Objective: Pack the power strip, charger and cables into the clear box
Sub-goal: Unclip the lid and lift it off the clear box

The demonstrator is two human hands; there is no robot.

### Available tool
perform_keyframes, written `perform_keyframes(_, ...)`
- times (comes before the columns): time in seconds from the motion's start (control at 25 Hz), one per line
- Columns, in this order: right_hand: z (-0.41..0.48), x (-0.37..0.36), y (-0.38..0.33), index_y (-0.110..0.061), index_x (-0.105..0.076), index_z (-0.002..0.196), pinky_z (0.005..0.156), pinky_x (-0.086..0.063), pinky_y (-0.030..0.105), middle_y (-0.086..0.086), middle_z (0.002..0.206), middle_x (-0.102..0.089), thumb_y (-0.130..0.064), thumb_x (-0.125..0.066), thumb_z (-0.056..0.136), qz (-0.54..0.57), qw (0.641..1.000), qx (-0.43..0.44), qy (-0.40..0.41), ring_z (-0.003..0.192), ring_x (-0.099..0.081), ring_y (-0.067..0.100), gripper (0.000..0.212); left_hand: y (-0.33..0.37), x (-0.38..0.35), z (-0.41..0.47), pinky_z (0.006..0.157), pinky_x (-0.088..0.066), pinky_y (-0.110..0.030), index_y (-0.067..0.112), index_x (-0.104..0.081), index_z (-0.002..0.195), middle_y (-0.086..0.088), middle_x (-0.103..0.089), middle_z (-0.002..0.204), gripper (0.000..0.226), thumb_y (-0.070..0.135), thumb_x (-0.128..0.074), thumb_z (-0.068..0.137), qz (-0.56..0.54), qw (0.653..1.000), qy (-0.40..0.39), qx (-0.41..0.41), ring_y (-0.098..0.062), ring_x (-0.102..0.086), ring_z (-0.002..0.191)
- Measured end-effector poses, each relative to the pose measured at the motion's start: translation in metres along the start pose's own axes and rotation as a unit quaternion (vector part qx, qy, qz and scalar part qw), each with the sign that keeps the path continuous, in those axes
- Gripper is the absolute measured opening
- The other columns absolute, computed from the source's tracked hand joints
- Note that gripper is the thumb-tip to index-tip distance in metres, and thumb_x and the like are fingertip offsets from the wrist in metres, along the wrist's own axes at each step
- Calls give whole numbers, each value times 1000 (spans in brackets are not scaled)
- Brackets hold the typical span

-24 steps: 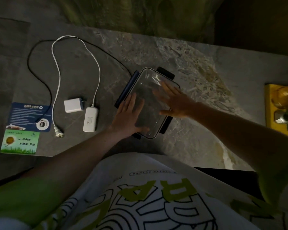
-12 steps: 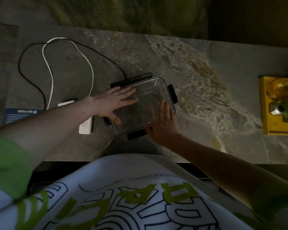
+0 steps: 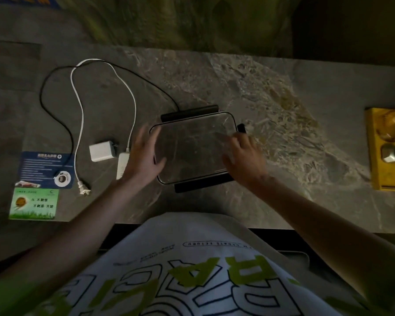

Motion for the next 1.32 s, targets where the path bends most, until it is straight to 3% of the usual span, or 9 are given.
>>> perform_keyframes(0.08,8,7,16,-13,-47,132,95,-45,47,16,131,-48,-26,-59,89,24,997,-35,58,119,-45,36,47,-11,-2,-14,112,-32,-43,12,-29,147,-19,-33,147,81,14,-74,79,-61,991,60,106,-36,-35,135)
perform_keyframes(0.16,14,6,26,-13,-46,132,96,-43,44,16,129,-47,-24,-59,88,53,994,-70,67,120,-44,36,48,-17,-5,-21,101,-42,-38,9,-34,143,-17,-44,138,74,17,-74,82,-94,975,78,187,-30,-48,122)
perform_keyframes(0.32,23,-4,37,-14,-44,132,93,-49,47,16,131,-49,-25,-55,92,162,973,-155,56,117,-52,36,44,-17,-7,-23,87,-45,-31,6,-49,129,-13,-62,117,50,17,-70,85,-121,963,100,219,-25,-59,104)
perform_keyframes(0.48,26,-10,46,-11,-62,114,75,-54,39,15,106,-70,-17,-51,93,230,948,-211,55,95,-66,34,25,-19,-7,-18,89,-50,-35,5,-55,125,-14,-66,111,42,12,-67,86,-131,950,104,262,-27,-63,100)
perform_keyframes(0.68,24,-5,46,-11,-69,102,67,-43,29,13,93,-72,-15,-52,91,242,948,-203,53,85,-66,30,21,-12,-8,-18,83,-48,-30,4,-59,123,-13,-68,111,38,12,-66,87,-125,946,99,282,-27,-65,99)
perform_keyframes(0.92,16,9,45,-13,-69,105,67,-47,27,5,91,-72,-10,-52,89,306,929,-190,89,79,-65,17,24,14,7,-22,78,-46,-27,7,-51,125,-10,-66,110,39,10,-63,88,-147,937,130,288,-19,-61,91)
perform_keyframes(1.08,7,22,50,-14,-69,104,71,-56,31,-1,87,-72,-8,-53,87,363,905,-181,125,79,-67,13,24,46,15,-31,63,-36,-6,6,-48,125,0,-59,103,40,8,-62,88,-141,936,170,275,-14,-57,89)
perform_keyframes(1.32,-10,28,55,-13,-66,101,72,-53,21,-2,97,-70,-8,-54,86,390,886,-191,163,81,-64,8,20,73,22,-43,57,-40,-6,8,-45,123,6,-56,98,36,6,-58,90,-174,936,184,243,-10,-56,86)
Point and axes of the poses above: each hand's wrist, its own z-axis towards the middle knuckle, its own x-axis out of the back of the hand, y = z × x, the point moved 3 cm from there along z, towards the middle knuckle
